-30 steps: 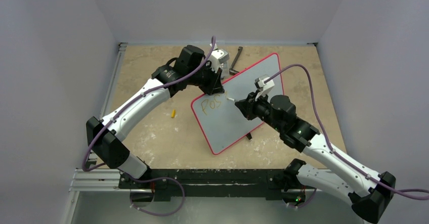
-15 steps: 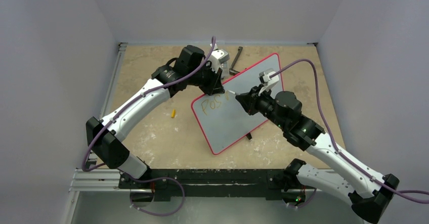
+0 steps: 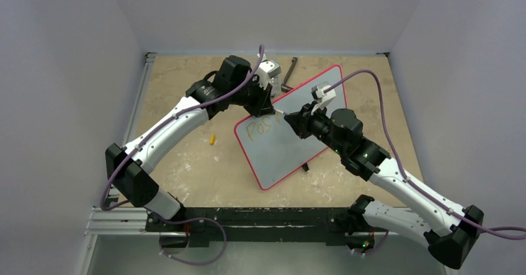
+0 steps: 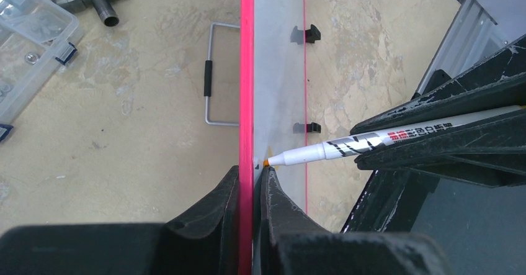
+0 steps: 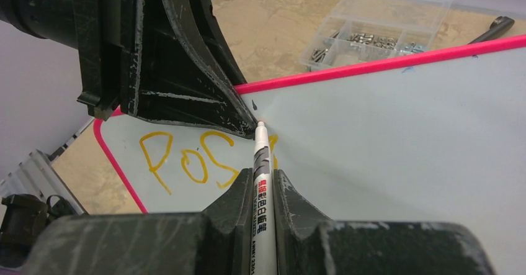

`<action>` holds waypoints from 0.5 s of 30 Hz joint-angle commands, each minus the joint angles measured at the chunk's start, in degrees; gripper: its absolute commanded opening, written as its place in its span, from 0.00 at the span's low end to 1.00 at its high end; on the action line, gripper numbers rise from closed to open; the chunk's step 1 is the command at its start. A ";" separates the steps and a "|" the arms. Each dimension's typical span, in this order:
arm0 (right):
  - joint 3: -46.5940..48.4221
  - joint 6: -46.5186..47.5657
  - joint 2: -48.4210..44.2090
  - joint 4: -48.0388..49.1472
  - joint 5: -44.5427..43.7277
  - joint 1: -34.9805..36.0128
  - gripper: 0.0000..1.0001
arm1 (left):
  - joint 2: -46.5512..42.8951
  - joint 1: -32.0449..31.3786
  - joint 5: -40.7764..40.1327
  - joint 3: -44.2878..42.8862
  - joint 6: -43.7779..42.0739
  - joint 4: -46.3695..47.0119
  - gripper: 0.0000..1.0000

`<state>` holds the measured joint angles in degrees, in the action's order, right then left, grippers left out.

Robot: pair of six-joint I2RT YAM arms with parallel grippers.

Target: Write a sentence on the whiteboard

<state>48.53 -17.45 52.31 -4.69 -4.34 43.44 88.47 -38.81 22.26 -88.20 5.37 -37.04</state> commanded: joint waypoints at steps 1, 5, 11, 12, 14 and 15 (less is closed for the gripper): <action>1.05 0.99 0.24 2.48 -0.67 -0.22 0.00 | -0.33 -1.10 -2.31 1.72 -4.56 -5.67 0.00; -0.19 1.02 -0.90 1.32 -2.49 -0.20 0.00 | -0.35 -1.18 -2.40 1.72 -4.53 -5.67 0.00; -1.11 1.02 -2.53 -0.05 -4.23 -0.21 0.00 | -0.44 -1.13 -2.23 1.72 -4.46 -5.67 0.00; -1.01 1.02 -2.61 -0.18 -4.23 -0.20 0.00 | -0.47 -1.12 -2.22 1.72 -4.47 -5.61 0.00; -0.56 0.95 -2.57 -0.23 -3.71 -0.21 0.00 | -0.47 -1.12 -2.23 1.72 -4.42 -5.64 0.00; -0.36 0.92 -2.61 -0.23 -3.30 -0.20 0.00 | -0.50 -1.10 -2.24 1.76 -4.48 -5.66 0.00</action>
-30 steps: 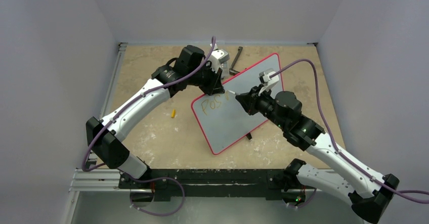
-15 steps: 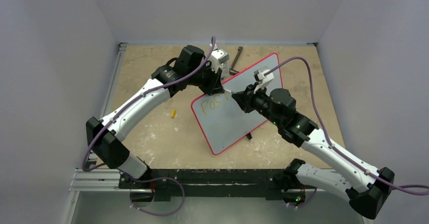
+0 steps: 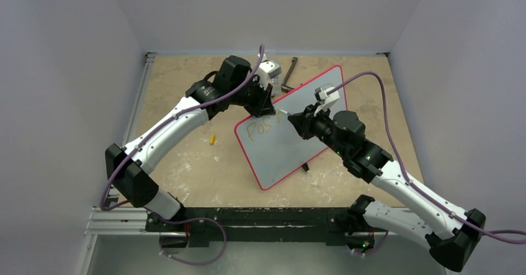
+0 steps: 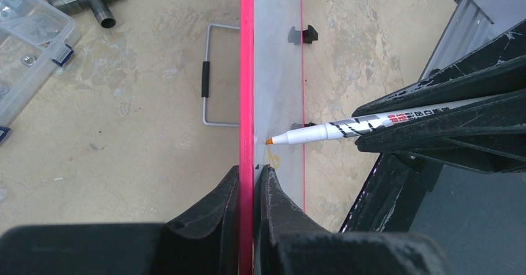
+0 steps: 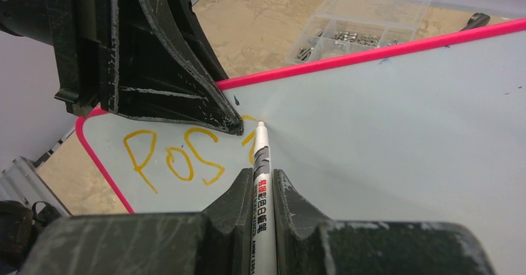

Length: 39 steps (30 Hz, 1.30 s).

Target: Write a sentence on the whiteboard

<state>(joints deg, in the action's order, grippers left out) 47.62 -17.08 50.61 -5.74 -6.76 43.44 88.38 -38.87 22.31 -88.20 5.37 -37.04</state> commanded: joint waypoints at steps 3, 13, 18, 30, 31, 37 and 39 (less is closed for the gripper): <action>1.36 0.28 -1.45 1.10 0.92 -0.20 0.00 | -0.51 -1.03 -2.37 1.76 -4.43 -5.66 0.00; 2.88 -1.27 -4.88 2.04 4.25 -0.20 0.00 | -1.58 -1.03 -4.52 1.79 -5.10 -6.35 0.00; 0.25 -1.29 -5.91 1.59 0.19 -0.21 0.00 | -2.07 -1.11 -6.31 2.38 -6.68 -6.32 0.00; -3.08 -0.21 -7.70 0.58 -4.59 -0.24 0.00 | -0.78 -1.43 -6.58 1.99 -6.98 -6.68 0.00; -3.26 -0.17 -7.88 0.86 -4.55 -0.25 0.00 | -0.75 -1.46 -6.57 1.98 -7.01 -6.73 0.00; -3.14 -1.36 -8.05 1.91 -5.16 -0.26 0.00 | -0.33 -1.49 -5.93 1.85 -6.70 -6.59 0.00; -2.97 -1.50 -8.13 2.12 -5.04 -0.24 0.00 | -0.31 -1.54 -5.96 1.85 -6.65 -6.63 0.00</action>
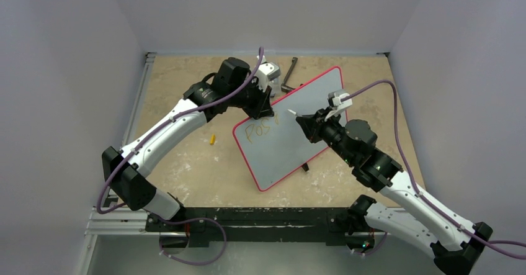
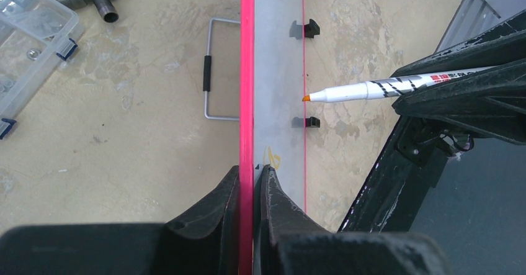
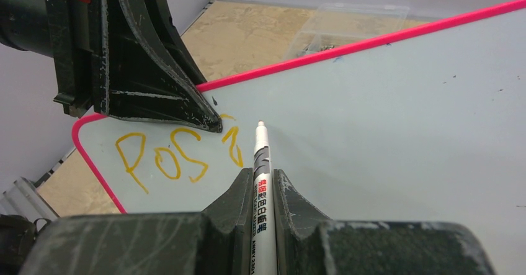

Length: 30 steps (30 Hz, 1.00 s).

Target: Write a sentence on the whiteboard

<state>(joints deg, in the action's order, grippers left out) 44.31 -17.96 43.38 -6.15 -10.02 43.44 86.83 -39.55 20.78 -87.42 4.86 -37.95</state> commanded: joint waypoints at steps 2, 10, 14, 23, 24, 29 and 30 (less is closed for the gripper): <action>0.31 -0.67 -0.76 2.72 -1.71 -0.22 0.00 | 1.22 -0.79 -4.49 1.03 -6.17 -5.71 0.00; -0.55 -1.43 -0.41 2.72 -1.58 -0.20 0.00 | 1.08 -1.05 -4.47 1.07 -6.04 -5.73 0.00; -1.07 -1.69 -0.82 2.81 -1.54 -0.24 0.00 | 1.02 -1.24 -4.54 1.04 -6.09 -5.73 0.00; -0.71 -2.09 0.28 3.93 -0.36 -0.20 0.00 | 0.89 -1.43 -4.44 1.02 -5.94 -5.59 0.00; -0.60 -2.08 0.56 4.26 -0.35 -0.22 0.00 | 0.93 -1.45 -4.56 1.05 -5.99 -5.62 0.00; -0.50 -1.85 2.26 5.44 0.80 -0.24 0.00 | 0.84 -1.52 -4.63 1.10 -5.95 -5.71 0.00; -0.58 -1.92 2.60 5.77 1.24 -0.20 0.00 | 0.82 -1.54 -4.64 1.09 -6.00 -5.71 0.00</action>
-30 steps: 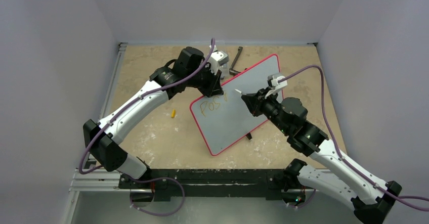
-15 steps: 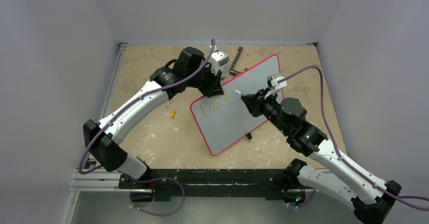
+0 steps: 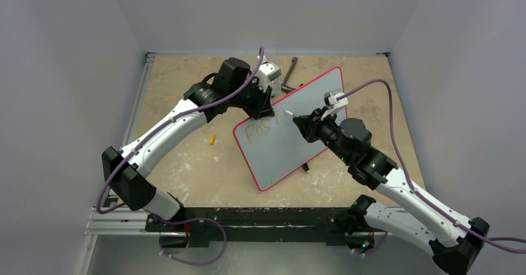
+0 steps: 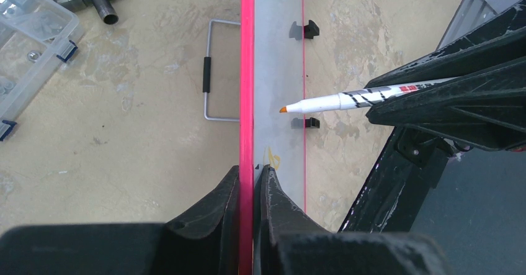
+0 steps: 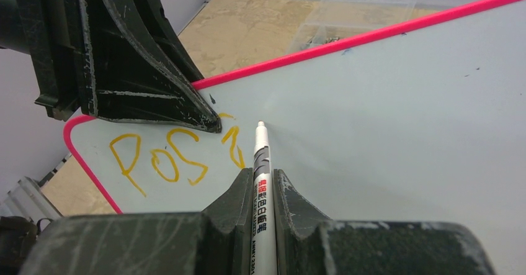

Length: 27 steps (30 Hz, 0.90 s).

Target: Write a sentence on the whiteboard

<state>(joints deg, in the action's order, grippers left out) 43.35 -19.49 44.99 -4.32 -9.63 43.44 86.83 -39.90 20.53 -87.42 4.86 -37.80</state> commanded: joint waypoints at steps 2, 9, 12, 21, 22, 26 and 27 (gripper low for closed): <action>0.10 -0.58 1.65 5.04 2.11 -0.25 0.00 | 0.84 -1.18 -4.44 1.11 -5.97 -5.80 0.00; -0.85 -0.73 3.23 6.96 2.91 -0.20 0.00 | 0.81 -1.23 -4.54 1.12 -6.07 -5.83 0.00; -1.06 -0.69 3.56 7.13 2.93 -0.20 0.00 | 0.75 -1.23 -4.54 1.12 -6.07 -5.88 0.00; -0.21 -1.99 4.86 3.09 -3.77 -0.22 0.00 | 0.79 -1.33 -4.62 1.14 -6.05 -5.88 0.00; -0.08 -2.15 4.87 2.54 -4.45 -0.22 0.00 | 0.88 -1.34 -4.57 1.11 -6.09 -5.84 0.00; 0.72 -2.57 4.67 0.72 -7.42 -0.23 0.00 | 0.76 -1.41 -4.52 1.11 -6.05 -5.79 0.00; 0.91 -2.58 4.60 0.49 -7.56 -0.28 0.00 | 0.78 -1.41 -4.51 1.11 -6.09 -5.77 0.00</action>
<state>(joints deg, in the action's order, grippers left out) 42.68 -21.65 48.69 -0.32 -11.22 43.51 86.87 -39.88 19.38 -87.42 4.86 -38.09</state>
